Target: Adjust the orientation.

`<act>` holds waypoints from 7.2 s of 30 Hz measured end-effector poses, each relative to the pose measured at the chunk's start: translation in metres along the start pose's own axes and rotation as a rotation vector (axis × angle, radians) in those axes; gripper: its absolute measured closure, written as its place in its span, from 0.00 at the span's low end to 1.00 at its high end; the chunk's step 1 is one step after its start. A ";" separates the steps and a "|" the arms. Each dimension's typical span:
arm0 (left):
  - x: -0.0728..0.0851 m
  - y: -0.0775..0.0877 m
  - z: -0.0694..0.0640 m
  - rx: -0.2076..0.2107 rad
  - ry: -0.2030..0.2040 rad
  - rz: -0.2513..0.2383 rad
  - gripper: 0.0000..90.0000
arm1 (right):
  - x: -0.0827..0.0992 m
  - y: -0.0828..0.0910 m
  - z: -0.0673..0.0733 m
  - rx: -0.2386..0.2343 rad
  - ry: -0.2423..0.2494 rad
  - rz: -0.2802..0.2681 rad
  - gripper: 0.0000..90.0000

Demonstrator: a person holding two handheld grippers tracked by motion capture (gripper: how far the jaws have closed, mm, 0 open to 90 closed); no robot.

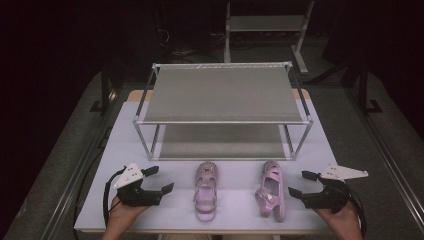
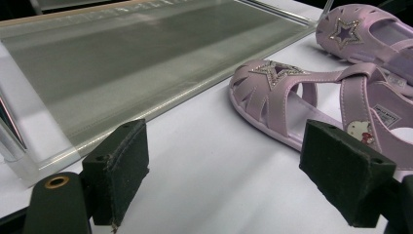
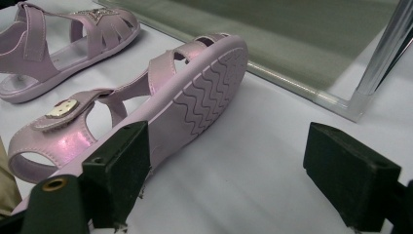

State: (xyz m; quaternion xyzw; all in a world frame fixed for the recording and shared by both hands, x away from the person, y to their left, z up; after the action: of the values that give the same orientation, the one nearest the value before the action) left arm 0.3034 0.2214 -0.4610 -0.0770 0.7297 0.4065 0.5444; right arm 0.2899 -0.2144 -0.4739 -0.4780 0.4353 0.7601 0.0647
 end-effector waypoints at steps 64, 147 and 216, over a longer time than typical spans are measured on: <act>-0.009 -0.047 -0.083 0.151 0.015 0.094 0.49 | 0.000 0.003 -0.005 0.039 -0.011 0.006 0.19; -0.077 -0.125 0.008 -0.013 0.507 -0.332 0.92 | 0.008 0.007 -0.020 0.041 -0.065 -0.023 0.19; -0.089 -0.132 0.004 0.010 0.426 -0.256 0.68 | 0.001 0.011 -0.012 0.023 -0.042 -0.052 0.19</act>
State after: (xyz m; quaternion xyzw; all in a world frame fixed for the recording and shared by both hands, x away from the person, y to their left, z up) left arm 0.4148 0.1077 -0.4525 -0.2501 0.8142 0.3052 0.4259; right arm 0.2918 -0.2299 -0.4700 -0.4722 0.4299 0.7631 0.0991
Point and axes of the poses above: each handheld gripper's, and its own axes: y roughly backward along the jaws, x roughly out of its underside, z roughly to its left, the point moved 8 cm from there along -y, roughly forward along the jaws, and after that the axes turned 4 degrees about z, right-handed, at the moved point
